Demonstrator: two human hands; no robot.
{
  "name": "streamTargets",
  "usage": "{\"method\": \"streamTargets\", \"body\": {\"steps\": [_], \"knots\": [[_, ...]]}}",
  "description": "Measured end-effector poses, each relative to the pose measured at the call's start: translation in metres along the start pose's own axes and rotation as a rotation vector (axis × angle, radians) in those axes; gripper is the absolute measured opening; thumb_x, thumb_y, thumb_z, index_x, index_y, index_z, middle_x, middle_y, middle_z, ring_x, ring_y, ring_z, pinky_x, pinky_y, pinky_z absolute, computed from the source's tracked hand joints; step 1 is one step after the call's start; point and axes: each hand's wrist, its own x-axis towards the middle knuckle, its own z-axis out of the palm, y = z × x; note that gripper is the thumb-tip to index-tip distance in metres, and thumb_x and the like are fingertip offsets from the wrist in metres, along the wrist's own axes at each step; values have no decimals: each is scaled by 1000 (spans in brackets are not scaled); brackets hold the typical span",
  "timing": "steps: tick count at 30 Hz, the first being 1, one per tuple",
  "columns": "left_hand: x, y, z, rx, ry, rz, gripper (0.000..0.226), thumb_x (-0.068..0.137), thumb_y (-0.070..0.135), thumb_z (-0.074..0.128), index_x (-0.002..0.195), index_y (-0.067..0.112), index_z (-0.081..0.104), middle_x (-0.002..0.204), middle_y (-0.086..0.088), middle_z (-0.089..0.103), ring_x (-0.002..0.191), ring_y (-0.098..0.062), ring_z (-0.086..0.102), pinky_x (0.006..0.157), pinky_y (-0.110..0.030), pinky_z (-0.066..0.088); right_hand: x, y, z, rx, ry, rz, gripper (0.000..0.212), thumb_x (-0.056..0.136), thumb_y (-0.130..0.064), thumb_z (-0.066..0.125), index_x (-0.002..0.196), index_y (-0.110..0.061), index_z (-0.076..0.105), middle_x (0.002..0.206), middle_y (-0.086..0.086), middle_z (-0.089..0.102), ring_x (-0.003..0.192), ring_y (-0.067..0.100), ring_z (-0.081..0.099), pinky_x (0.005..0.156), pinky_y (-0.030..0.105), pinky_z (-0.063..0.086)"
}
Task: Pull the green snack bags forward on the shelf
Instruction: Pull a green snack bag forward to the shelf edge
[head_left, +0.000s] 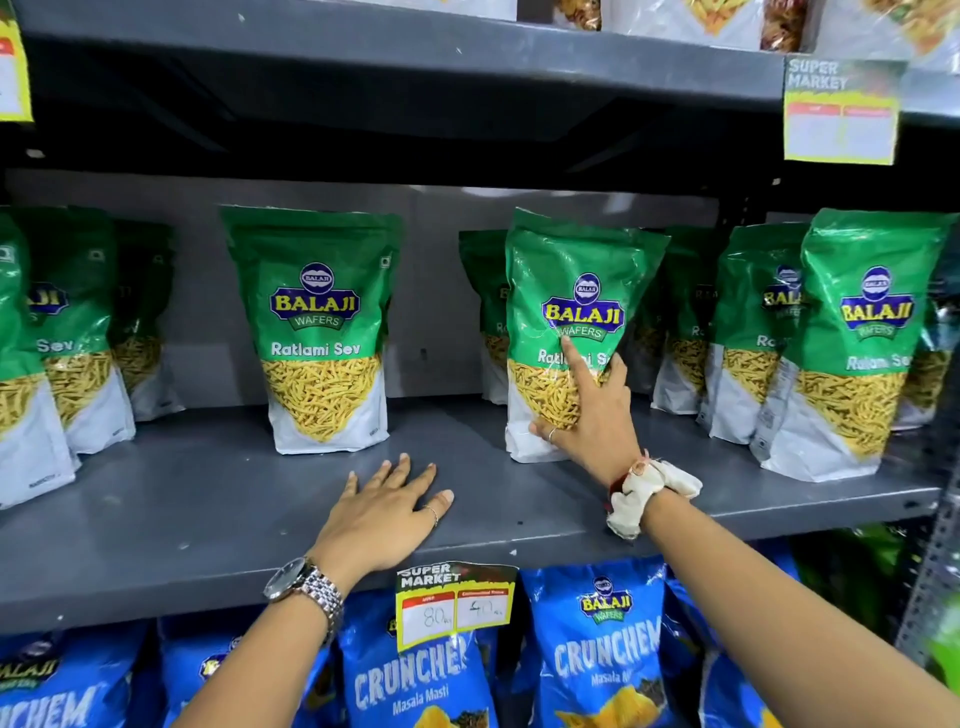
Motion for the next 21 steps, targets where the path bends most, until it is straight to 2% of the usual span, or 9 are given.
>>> {"method": "streamTargets", "body": {"steps": [9, 15, 21], "knots": [[-1, 1, 0, -2, 13, -4, 62, 95, 59, 15, 151, 34, 8, 162, 3, -2, 150, -17, -1, 121, -45, -1, -38, 0, -34, 7, 47, -46, 109, 67, -37, 83, 146, -49, 9, 148, 17, 19, 128, 42, 38, 111, 52, 35], [-2, 1, 1, -5, 21, -5, 61, 95, 58, 15, 151, 35, 10, 162, 2, 0, 150, -18, 3, 121, -45, 0, -55, -5, -43, -57, 93, -22, 106, 68, -39, 82, 147, -48, 13, 151, 18, 18, 128, 43, 37, 101, 52, 42], [-2, 0, 1, -4, 18, -7, 61, 95, 59, 15, 151, 36, 10, 162, 3, 0, 150, -17, 4, 121, -44, 1, -58, -6, -52, -74, 58, -18, 107, 68, -38, 82, 146, -50, 10, 150, 18, 17, 129, 45, 35, 102, 53, 41]]}}
